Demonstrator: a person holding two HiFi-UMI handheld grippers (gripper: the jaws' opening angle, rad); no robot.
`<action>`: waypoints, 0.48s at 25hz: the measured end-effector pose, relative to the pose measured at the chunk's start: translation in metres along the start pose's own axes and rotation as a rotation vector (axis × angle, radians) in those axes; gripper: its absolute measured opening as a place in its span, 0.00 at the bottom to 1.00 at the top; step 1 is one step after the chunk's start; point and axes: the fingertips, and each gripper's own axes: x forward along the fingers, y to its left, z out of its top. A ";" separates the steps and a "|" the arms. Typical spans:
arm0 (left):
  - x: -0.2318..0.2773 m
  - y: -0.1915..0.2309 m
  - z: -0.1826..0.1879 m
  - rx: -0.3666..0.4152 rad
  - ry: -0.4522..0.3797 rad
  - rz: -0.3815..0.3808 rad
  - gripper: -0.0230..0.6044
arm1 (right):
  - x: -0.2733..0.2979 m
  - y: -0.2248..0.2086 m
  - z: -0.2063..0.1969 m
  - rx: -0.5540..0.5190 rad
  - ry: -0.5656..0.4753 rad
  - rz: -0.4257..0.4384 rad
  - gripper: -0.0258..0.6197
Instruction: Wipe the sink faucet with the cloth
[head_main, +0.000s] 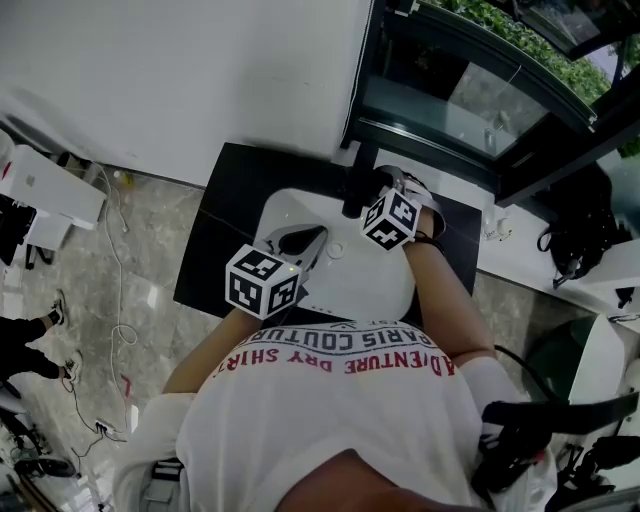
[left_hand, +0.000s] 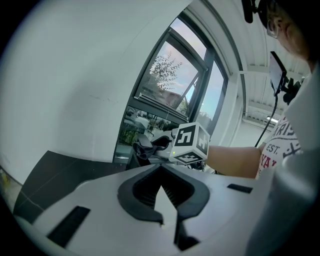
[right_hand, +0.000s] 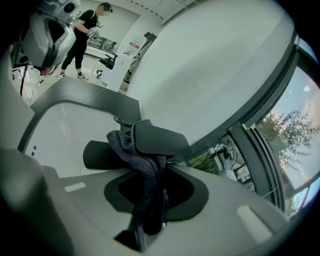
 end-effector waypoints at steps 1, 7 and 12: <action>0.000 0.000 0.000 0.000 0.000 0.001 0.04 | -0.001 -0.001 0.000 0.001 -0.003 -0.002 0.16; -0.001 -0.005 0.001 0.005 -0.001 -0.002 0.04 | -0.012 -0.001 0.004 -0.008 -0.027 -0.028 0.16; 0.003 -0.009 -0.001 0.005 0.005 -0.007 0.04 | -0.024 0.009 0.001 -0.022 -0.046 -0.032 0.16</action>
